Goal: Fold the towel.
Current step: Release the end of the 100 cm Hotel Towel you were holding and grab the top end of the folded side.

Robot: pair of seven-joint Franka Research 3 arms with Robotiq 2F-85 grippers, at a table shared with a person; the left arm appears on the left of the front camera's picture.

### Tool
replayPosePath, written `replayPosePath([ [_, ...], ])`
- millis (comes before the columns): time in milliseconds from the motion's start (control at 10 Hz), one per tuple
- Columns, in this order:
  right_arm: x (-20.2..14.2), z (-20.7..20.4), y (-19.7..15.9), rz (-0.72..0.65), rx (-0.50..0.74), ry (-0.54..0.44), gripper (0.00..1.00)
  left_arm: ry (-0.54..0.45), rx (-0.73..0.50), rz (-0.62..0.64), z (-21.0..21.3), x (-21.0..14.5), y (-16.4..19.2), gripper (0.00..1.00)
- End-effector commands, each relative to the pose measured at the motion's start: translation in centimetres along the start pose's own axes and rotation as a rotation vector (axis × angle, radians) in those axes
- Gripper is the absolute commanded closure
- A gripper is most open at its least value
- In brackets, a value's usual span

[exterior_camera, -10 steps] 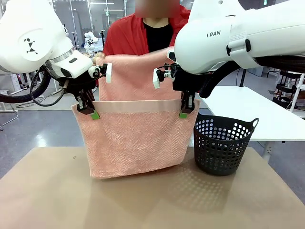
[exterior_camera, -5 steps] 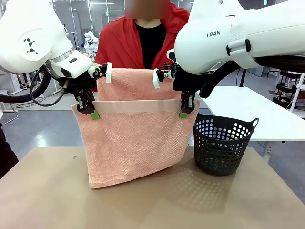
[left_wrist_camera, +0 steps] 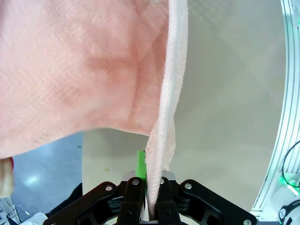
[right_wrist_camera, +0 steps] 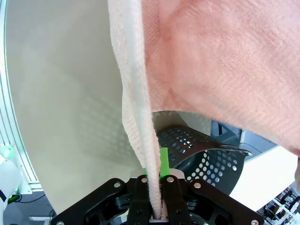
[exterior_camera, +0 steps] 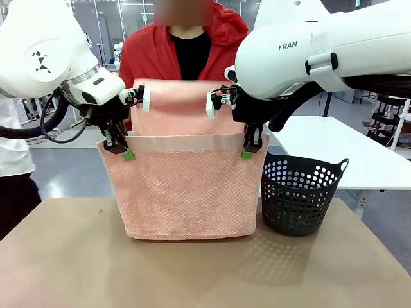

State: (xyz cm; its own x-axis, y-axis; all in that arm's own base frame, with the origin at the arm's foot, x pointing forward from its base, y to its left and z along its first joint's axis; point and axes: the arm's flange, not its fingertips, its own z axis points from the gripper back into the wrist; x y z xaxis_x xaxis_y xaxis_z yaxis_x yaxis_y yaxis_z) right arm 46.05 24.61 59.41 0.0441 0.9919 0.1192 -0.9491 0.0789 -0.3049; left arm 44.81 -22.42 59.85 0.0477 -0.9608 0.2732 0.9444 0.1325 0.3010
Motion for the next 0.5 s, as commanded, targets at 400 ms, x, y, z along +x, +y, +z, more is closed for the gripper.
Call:
replayPosePath([
  [400,-0.16,0.04,-0.14,0.004,-0.011,0.011,1.00,0.009,0.017,-0.006,0.22,-0.07,0.22,1.00],
])
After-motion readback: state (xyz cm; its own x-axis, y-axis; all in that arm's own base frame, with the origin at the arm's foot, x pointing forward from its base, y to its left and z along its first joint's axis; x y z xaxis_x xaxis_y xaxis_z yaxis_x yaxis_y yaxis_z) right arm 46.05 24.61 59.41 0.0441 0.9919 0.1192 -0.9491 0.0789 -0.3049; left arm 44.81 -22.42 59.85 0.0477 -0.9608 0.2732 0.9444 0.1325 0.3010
